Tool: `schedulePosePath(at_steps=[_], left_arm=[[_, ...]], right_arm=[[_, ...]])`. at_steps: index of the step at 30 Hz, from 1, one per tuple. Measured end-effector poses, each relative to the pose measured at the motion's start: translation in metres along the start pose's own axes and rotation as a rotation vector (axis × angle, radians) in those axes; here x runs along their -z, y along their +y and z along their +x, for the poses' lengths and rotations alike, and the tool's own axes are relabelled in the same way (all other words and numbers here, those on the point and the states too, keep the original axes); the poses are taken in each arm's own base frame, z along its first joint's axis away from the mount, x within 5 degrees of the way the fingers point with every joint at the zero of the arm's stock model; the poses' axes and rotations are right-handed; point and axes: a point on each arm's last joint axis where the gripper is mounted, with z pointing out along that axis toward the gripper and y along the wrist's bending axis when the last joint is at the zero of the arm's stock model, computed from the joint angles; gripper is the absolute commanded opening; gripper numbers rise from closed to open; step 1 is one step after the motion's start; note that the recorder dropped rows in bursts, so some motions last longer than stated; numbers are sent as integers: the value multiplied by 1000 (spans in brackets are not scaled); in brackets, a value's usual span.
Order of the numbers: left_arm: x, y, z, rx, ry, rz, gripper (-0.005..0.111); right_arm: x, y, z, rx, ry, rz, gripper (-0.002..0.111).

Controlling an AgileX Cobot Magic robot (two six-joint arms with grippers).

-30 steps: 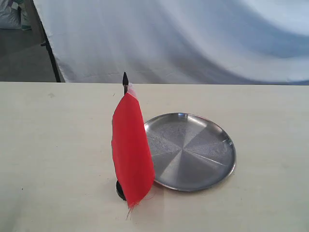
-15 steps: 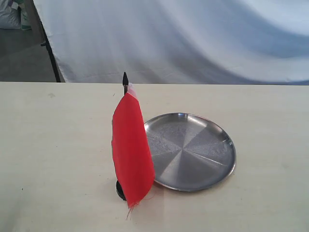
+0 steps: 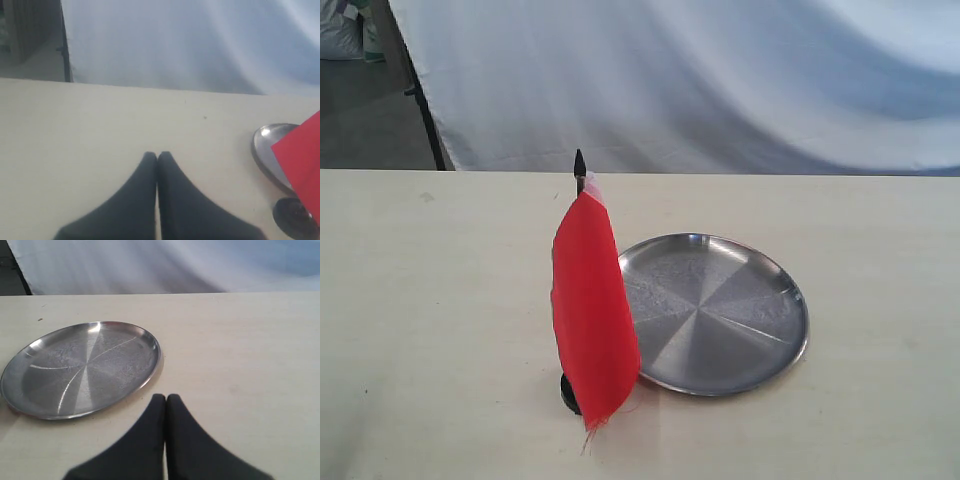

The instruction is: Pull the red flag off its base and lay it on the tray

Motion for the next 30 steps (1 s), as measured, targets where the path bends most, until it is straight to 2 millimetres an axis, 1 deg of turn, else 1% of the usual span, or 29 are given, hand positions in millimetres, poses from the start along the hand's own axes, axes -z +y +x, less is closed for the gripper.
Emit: schedulePosePath(at_steps=[11,15,20,30], left_arm=[[4,-1,-26,158,-287,30,0],[6,-1,-32,245,-351,52,0],[7,-1,-36,301,-399,71,0],[8,-1,-37,388,-407,91,0]], right_arm=[[0,0,0,0,0,0,0],[0,0,0,0,0,0,0],[0,0,0,0,0,0,0],[0,0,0,0,0,0,0]])
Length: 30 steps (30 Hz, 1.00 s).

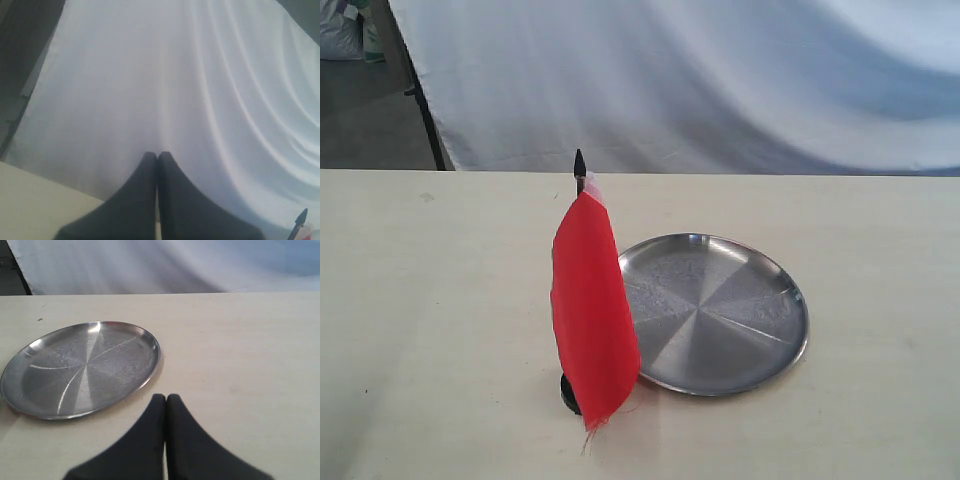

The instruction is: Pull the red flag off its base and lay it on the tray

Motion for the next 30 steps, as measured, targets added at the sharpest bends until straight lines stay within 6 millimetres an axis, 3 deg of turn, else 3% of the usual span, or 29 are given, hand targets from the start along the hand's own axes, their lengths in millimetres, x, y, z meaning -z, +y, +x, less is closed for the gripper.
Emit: schedulePosePath(at_steps=[8,16,20,25,30], left_arm=[[0,-3,-1,-20,67,-16,0],[2,-31,-49,-46,25,10,0],[2,-39,-62,-60,43,3,0],[-19,-50,-68,-113,216,-3,0],[-52,-66,-54,-149,518,111,0]], right_arm=[[0,0,0,0,0,0,0],[0,0,0,0,0,0,0],[0,0,0,0,0,0,0],[0,0,0,0,0,0,0],[0,0,0,0,0,0,0]])
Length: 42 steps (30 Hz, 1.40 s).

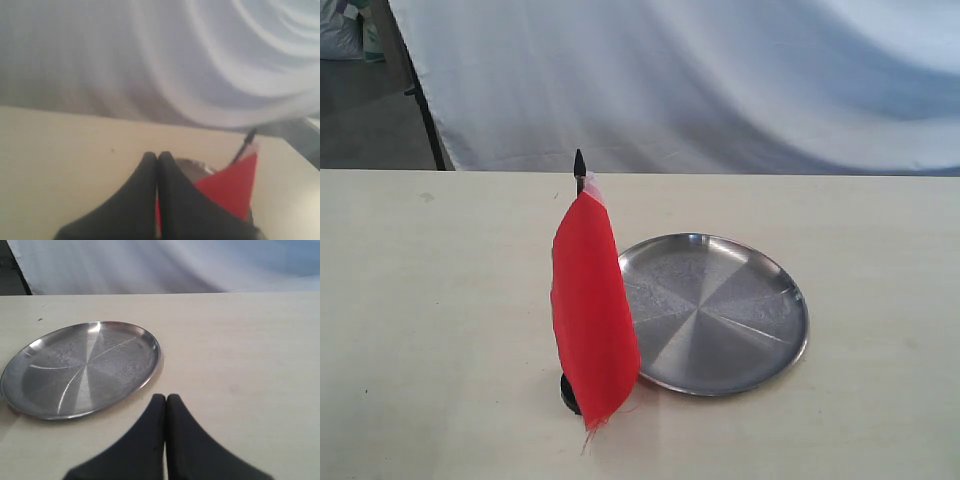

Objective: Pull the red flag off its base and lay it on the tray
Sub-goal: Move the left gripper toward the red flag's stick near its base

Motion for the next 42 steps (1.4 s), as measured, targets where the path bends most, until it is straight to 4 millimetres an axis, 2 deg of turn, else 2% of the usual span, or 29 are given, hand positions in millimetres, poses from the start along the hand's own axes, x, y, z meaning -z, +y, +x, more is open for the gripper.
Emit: schedulePosePath(at_steps=[6,10,16,25,31,36,39,42], left_arm=[[-38,-5,9,7,205,166,0],[-55,-3,15,51,284,208,0],[-73,-2,29,-8,371,315,0],[-78,-7,56,-255,306,592,0],[-81,-1,74,-248,289,606,0],[-85,3,80,-209,300,594,1],[-89,5,82,-182,314,586,9],[-94,8,87,-156,349,579,34]], right_arm=[[0,0,0,0,0,0,0],[0,0,0,0,0,0,0],[0,0,0,0,0,0,0],[0,0,0,0,0,0,0],[0,0,0,0,0,0,0],[0,0,0,0,0,0,0],[0,0,0,0,0,0,0],[0,0,0,0,0,0,0]])
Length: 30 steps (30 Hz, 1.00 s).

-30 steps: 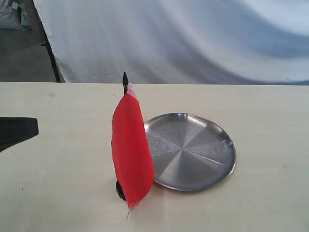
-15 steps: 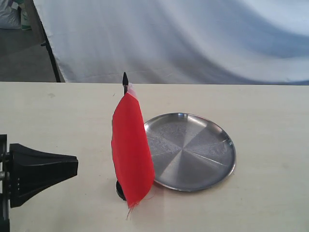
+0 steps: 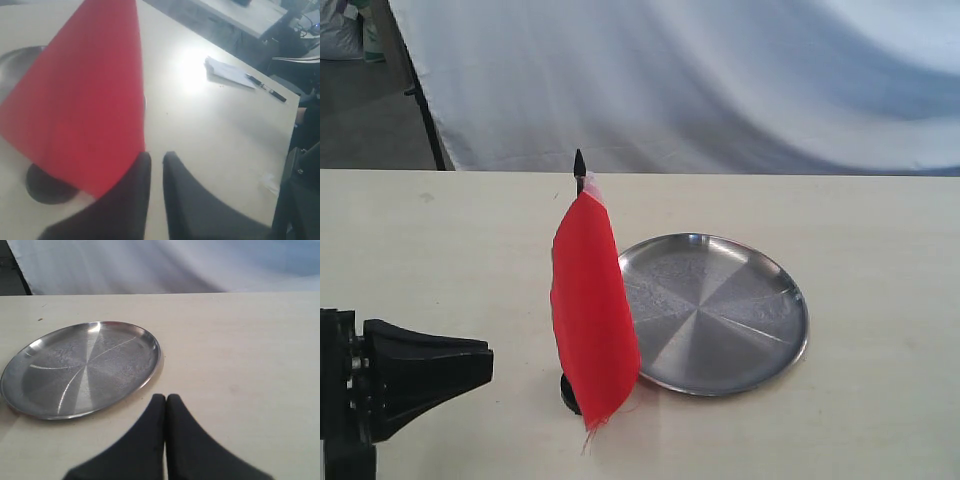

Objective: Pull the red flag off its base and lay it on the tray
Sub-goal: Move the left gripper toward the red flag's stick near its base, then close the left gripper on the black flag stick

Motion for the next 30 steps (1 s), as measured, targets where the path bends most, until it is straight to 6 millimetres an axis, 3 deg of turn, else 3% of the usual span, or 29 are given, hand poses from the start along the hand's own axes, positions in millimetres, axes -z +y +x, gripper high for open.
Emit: schedulePosePath(at_steps=[3,5,12,16,21,26,28,30], left_arm=[[-5,6,5,39,30,1,60],[-8,10,9,67,52,2,67],[-22,19,22,27,115,53,54],[-37,15,30,-29,179,129,54],[-58,19,30,-59,243,152,53],[-85,34,16,-106,268,131,36],[-92,40,11,-110,264,125,41],[-98,45,8,-112,262,125,55]], right_arm=[[0,0,0,0,0,0,0],[0,0,0,0,0,0,0],[0,0,0,0,0,0,0],[0,0,0,0,0,0,0],[0,0,0,0,0,0,0],[0,0,0,0,0,0,0],[0,0,0,0,0,0,0],[0,0,0,0,0,0,0]])
